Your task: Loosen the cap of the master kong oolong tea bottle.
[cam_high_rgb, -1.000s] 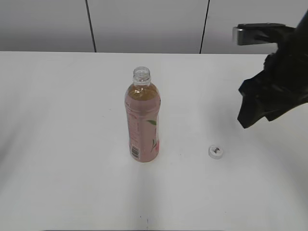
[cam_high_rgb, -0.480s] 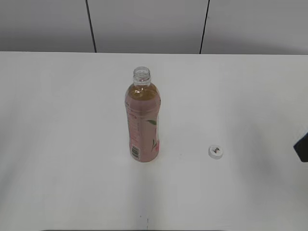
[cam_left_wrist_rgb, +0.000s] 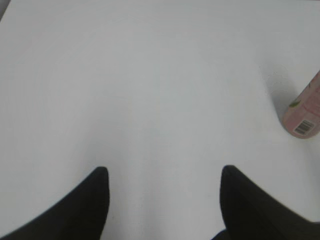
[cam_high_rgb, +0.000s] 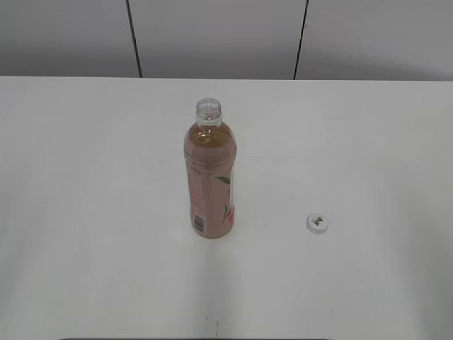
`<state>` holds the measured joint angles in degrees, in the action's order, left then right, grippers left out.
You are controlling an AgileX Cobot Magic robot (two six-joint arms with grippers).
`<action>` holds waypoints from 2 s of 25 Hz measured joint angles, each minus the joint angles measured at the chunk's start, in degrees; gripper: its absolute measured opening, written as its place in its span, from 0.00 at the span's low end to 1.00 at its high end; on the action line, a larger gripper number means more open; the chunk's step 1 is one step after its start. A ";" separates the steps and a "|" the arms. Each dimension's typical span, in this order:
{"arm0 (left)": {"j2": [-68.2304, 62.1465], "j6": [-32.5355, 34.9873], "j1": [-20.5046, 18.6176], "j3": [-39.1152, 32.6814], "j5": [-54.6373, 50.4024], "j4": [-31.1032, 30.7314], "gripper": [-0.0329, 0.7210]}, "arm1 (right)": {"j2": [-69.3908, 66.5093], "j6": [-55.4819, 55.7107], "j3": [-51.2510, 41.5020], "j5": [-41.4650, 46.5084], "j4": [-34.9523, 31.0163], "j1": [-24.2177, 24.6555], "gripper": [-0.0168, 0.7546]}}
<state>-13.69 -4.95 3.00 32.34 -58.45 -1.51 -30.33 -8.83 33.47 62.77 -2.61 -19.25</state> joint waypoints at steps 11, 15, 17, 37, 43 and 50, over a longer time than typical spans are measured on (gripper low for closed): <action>14.06 4.95 0.00 -0.04 -0.43 1.51 0.62 | 27.60 1.10 -4.04 0.12 1.99 0.00 0.62; 14.06 5.65 0.00 -0.04 -0.42 2.15 0.62 | 30.76 2.03 -4.04 0.31 2.61 0.00 0.62; 14.06 5.79 0.00 -0.04 -0.36 2.15 0.62 | 30.76 2.76 -4.04 0.25 3.26 0.00 0.62; 14.06 5.89 -0.75 -0.04 -0.36 2.21 0.62 | 30.76 3.63 -4.06 0.14 3.61 3.58 0.62; 14.06 5.89 -1.01 -0.04 -0.35 2.16 0.62 | 30.76 3.63 -4.06 0.14 3.61 14.46 0.62; 14.06 5.89 -0.77 -0.04 -0.35 2.16 0.62 | 30.76 3.63 -4.06 0.14 3.61 15.70 0.62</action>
<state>0.38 0.95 2.22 32.29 -58.81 0.65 0.42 -5.20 29.41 62.91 1.00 -3.55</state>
